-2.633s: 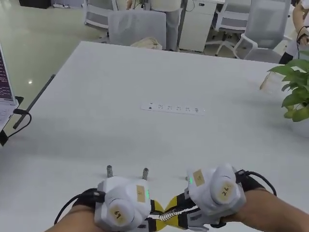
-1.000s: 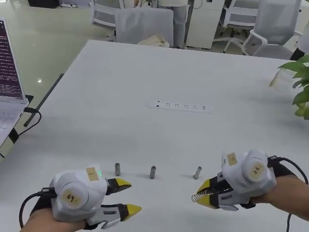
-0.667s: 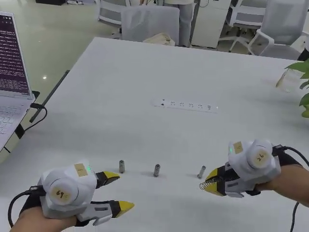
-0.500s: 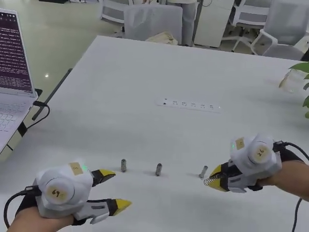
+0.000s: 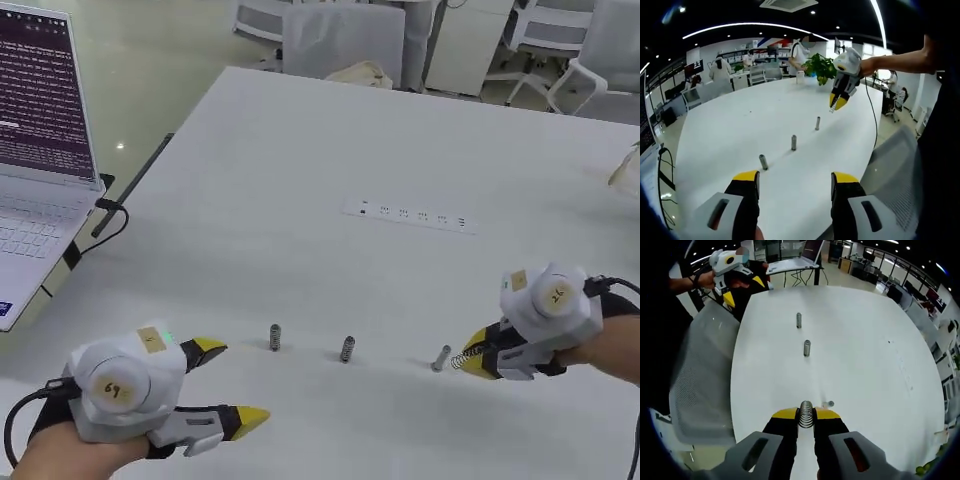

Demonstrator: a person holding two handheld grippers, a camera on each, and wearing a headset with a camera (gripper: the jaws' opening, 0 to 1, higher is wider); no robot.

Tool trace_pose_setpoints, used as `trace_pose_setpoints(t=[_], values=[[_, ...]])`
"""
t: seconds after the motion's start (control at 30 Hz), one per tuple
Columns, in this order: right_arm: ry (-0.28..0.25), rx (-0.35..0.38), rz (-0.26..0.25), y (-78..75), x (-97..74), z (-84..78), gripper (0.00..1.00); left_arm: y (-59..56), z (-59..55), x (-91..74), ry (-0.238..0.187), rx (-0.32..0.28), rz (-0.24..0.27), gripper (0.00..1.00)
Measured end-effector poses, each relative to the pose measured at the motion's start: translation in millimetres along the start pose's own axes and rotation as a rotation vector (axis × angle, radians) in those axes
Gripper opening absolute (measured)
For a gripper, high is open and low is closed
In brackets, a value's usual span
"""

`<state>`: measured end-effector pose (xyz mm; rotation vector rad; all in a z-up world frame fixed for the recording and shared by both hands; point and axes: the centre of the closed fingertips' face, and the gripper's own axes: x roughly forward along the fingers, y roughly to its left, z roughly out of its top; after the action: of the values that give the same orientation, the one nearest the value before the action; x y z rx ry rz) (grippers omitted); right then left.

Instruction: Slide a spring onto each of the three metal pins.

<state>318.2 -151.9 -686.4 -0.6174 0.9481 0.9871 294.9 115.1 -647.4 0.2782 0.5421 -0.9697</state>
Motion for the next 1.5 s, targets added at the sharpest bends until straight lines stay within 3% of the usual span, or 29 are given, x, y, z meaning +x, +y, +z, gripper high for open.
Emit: trace_pose_setpoints(t=[0.4,0.57,1.2,1.5], values=[[0.042,0.029,-0.004,-20.3,12.9,-15.7,0.09,1.9,-20.9,-7.2,0.034,-0.045,0.019,0.6],[0.059,0.037,-0.002,-27.1,19.8,-21.4,0.09,1.1,-21.4,-7.6,0.029,-0.06,0.024,0.61],[0.073,0.013,0.015,-41.0,31.6,-11.5,0.09,10.1,-25.5,-11.8,0.037,-0.083,0.041,0.61],[0.098,-0.014,0.034,-38.2,37.9,-8.7,0.09,11.5,-27.1,-12.3,0.04,-0.089,0.04,0.61]])
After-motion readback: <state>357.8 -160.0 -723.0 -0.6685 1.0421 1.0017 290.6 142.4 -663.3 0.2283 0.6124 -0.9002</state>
